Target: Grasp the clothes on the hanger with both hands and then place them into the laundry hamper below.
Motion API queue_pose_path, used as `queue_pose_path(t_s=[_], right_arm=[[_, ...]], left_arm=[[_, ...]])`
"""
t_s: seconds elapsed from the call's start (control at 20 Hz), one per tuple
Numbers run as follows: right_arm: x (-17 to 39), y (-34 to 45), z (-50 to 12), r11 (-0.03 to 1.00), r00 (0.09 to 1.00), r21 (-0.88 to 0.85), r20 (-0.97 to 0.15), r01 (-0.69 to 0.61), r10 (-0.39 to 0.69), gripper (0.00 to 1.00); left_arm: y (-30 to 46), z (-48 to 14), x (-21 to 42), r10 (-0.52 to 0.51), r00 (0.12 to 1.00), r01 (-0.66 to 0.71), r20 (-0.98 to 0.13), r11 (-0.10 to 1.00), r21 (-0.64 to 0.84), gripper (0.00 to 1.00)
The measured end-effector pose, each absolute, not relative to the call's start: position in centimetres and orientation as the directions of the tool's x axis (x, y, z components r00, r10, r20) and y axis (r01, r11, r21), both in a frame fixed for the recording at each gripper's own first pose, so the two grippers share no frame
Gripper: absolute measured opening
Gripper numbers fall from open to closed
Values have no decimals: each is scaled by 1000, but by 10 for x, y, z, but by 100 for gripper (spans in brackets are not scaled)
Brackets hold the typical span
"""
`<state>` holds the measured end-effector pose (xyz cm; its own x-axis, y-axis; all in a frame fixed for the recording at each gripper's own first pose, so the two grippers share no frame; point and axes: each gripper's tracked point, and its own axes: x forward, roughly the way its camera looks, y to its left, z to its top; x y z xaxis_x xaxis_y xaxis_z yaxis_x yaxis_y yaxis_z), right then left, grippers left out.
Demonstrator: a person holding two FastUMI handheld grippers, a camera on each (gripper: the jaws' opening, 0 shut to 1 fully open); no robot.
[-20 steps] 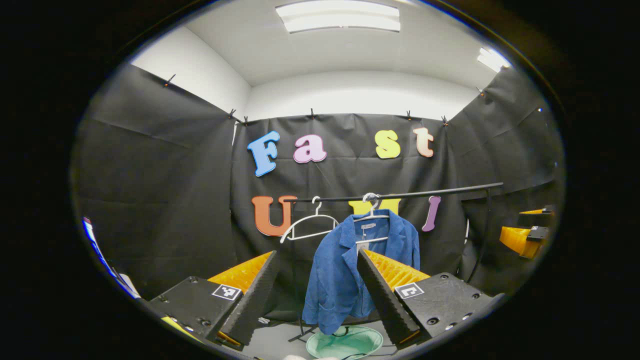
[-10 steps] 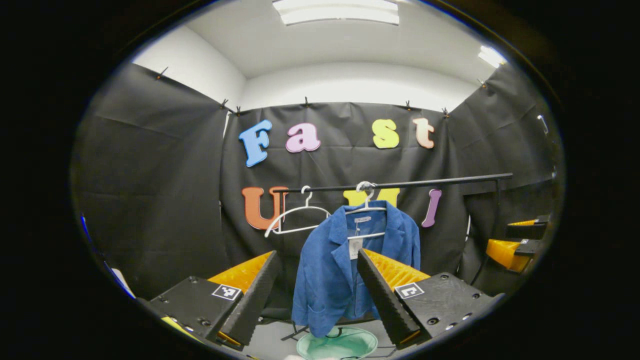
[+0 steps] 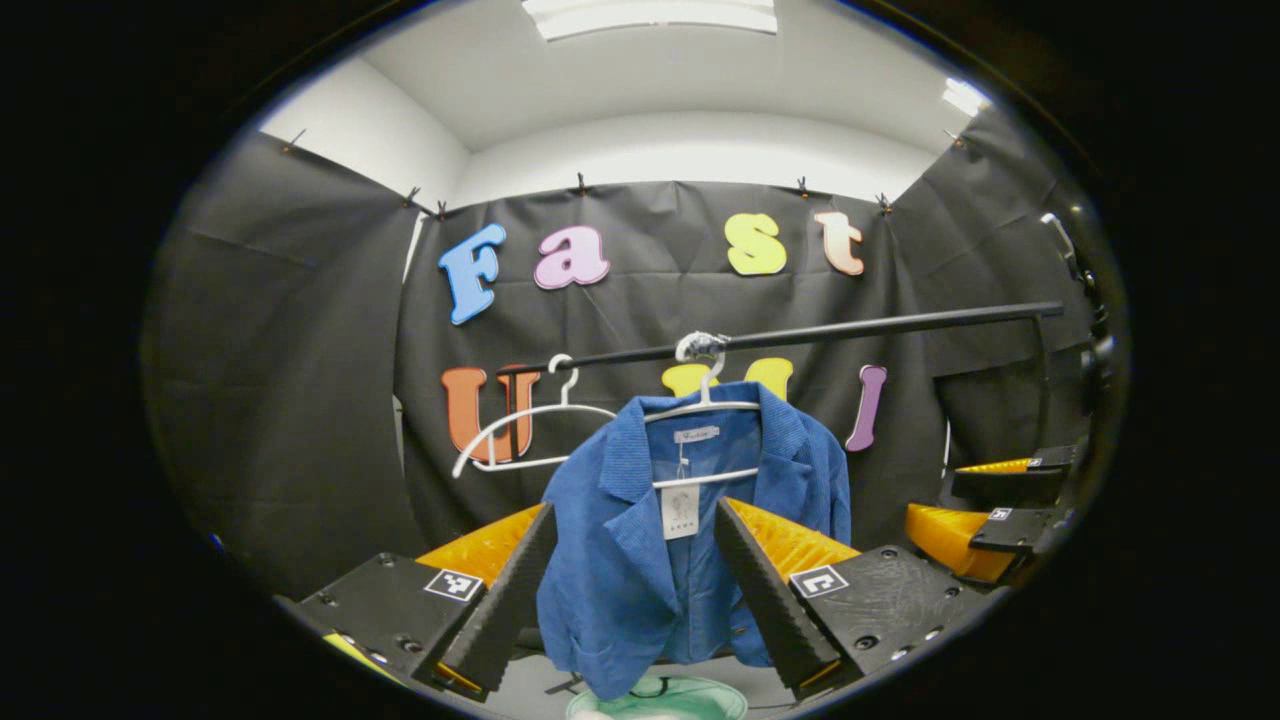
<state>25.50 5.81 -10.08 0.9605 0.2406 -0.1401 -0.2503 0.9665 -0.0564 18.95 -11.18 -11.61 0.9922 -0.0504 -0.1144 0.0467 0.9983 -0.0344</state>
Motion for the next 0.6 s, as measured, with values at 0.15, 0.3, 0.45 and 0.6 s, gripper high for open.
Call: queue_pose_path(t_s=[0.15, 0.3, 0.45, 0.6], right_arm=[[302, 66, -109, 959, 956, -74, -135, -273, 262, 84], [340, 82, -126, 948, 940, -60, -164, -313, 300, 84], [371, 96, -142, 937, 928, -64, -178, -343, 327, 80], [399, 116, -157, 926, 913, -62, -202, -372, 354, 80]], left_arm=[[-119, -137, 227, -26, 991, 23, -131, 999, -27, 97], [-125, -162, 263, 13, 990, -9, -140, 999, 31, 96], [-126, -188, 289, 40, 984, -32, -173, 998, 48, 96], [-124, -208, 307, 62, 978, -56, -201, 998, 36, 99]])
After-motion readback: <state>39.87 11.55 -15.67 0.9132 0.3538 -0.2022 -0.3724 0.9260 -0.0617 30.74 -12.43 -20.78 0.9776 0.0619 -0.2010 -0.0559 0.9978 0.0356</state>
